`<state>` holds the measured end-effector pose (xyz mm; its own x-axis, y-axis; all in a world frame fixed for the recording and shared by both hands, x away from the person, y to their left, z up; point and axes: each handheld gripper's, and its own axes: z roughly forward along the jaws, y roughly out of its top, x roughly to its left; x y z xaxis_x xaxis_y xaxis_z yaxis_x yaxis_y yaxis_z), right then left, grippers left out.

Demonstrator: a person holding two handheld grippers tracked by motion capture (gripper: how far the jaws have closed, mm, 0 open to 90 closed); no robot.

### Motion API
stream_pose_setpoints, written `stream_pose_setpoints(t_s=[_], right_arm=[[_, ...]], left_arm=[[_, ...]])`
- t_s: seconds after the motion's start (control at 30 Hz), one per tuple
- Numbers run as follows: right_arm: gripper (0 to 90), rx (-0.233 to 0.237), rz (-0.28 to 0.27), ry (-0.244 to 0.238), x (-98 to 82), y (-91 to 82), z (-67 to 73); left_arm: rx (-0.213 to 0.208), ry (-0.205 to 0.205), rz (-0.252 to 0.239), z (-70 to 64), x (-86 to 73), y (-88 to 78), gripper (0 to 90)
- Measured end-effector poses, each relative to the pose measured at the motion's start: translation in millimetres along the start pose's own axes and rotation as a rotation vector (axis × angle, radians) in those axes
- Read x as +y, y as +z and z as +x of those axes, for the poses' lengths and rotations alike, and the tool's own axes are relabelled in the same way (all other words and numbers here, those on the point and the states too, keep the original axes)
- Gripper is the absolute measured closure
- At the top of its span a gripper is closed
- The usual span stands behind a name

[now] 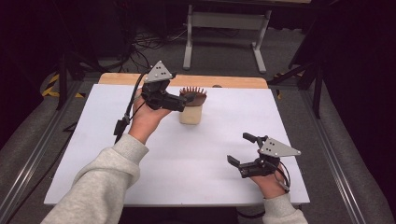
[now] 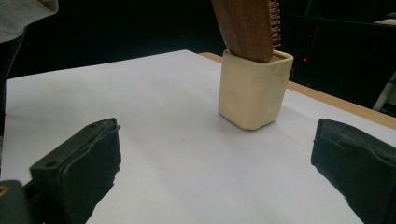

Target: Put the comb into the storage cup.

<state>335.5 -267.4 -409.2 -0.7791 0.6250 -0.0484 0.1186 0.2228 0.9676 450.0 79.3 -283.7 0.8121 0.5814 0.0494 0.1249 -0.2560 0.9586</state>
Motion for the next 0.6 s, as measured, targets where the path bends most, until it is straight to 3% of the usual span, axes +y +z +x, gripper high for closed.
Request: stream_pose_setpoints(t_s=[0.33,0.6], right_arm=[[2.1,0.006,0.005,-0.001,0.7,2.9,-0.3],[2.2,0.003,0.005,0.002,0.7,2.7,-0.1]], left_arm=[[-0.018,0.031,-0.054,-4.1,0.7,-34.1,0.7],[-0.026,0.052,-0.069,-7.4,-12.3,-63.4,0.7]])
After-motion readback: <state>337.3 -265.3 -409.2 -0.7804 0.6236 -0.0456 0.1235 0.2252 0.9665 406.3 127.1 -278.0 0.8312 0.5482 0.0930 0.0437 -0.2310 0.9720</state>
